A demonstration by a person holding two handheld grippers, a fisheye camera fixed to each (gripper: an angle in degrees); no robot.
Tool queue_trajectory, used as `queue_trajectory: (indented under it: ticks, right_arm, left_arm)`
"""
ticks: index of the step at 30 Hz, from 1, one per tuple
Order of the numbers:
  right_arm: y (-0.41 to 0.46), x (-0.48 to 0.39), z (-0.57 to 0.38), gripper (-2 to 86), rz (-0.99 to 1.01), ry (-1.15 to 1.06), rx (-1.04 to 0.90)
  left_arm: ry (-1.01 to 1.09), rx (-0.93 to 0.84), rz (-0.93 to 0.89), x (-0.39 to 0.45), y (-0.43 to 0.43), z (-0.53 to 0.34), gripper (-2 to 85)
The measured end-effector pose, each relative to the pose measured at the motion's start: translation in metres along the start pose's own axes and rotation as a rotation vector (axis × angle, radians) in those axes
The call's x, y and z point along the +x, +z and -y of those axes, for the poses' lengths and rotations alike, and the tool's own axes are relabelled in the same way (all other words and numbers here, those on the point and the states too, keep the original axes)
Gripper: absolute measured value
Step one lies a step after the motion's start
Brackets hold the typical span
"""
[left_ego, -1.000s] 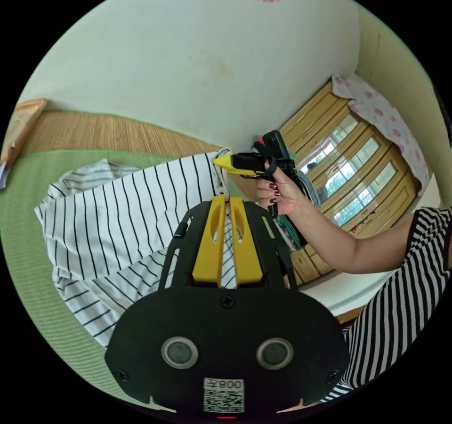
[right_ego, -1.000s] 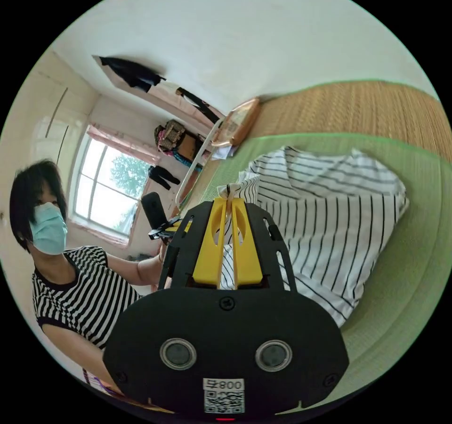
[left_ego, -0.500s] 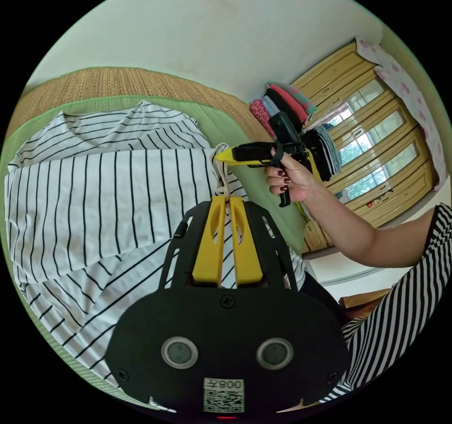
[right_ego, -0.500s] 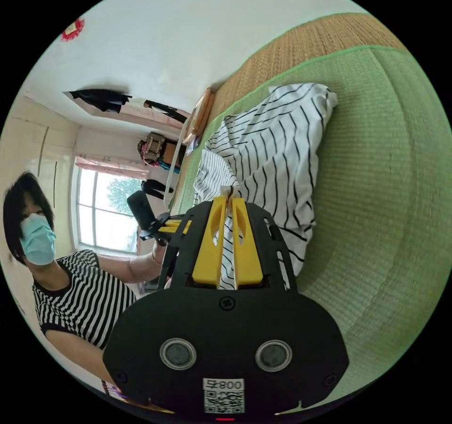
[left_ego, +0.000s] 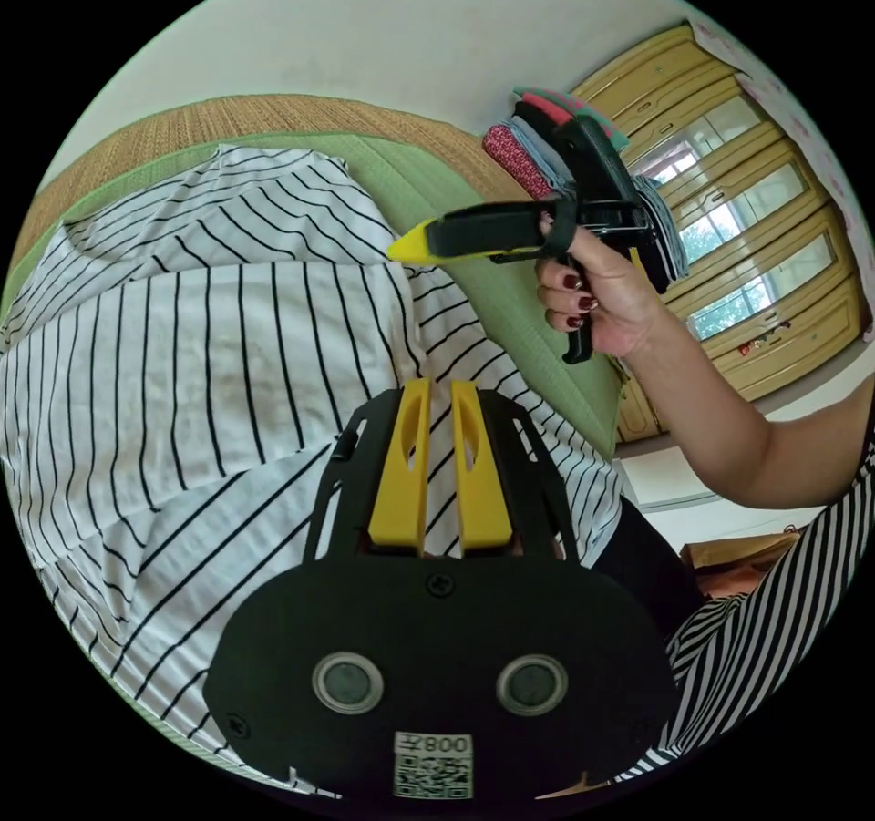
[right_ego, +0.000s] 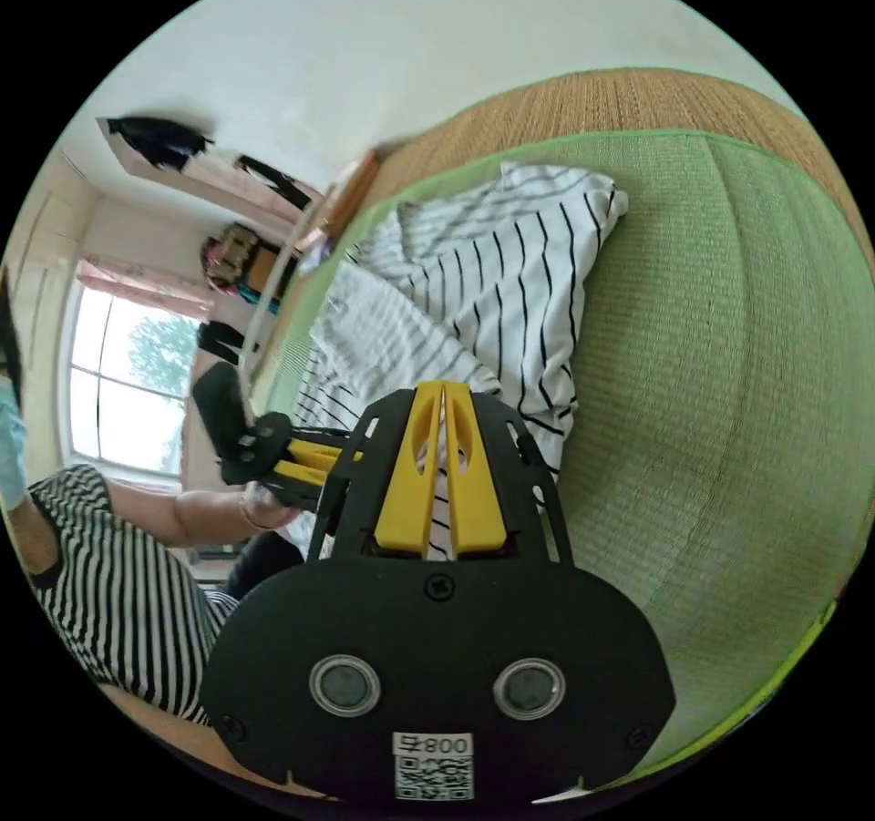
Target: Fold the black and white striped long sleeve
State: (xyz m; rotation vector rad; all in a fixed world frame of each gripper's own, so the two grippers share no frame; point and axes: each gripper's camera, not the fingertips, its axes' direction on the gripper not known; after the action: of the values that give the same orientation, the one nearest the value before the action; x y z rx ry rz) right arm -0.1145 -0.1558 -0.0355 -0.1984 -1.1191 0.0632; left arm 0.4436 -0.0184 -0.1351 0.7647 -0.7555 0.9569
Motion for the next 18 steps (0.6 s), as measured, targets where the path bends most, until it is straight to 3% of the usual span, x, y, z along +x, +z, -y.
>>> queue_trajectory:
  ticks: [6,11,14,18]
  right_arm:
    - [0.002,-0.022,0.010,0.2,-0.055,-0.001,0.007]
    - [-0.013,-0.096,0.051,0.7,-0.003,-0.158,0.131]
    - [0.012,-0.154,0.103,2.1,0.049,-0.295,0.113]
    - [0.057,-0.221,0.177,5.3,0.031,-0.410,0.062]
  left_arm:
    - [-0.060,0.142,-0.018,0.003,-0.068,-0.029,3.9]
    - [-0.291,0.295,0.232,-0.052,-0.172,-0.106,6.0]
    - [-0.400,0.308,0.348,-0.084,-0.207,-0.140,7.2]
    - [-0.393,0.249,0.464,-0.098,-0.221,-0.149,7.8]
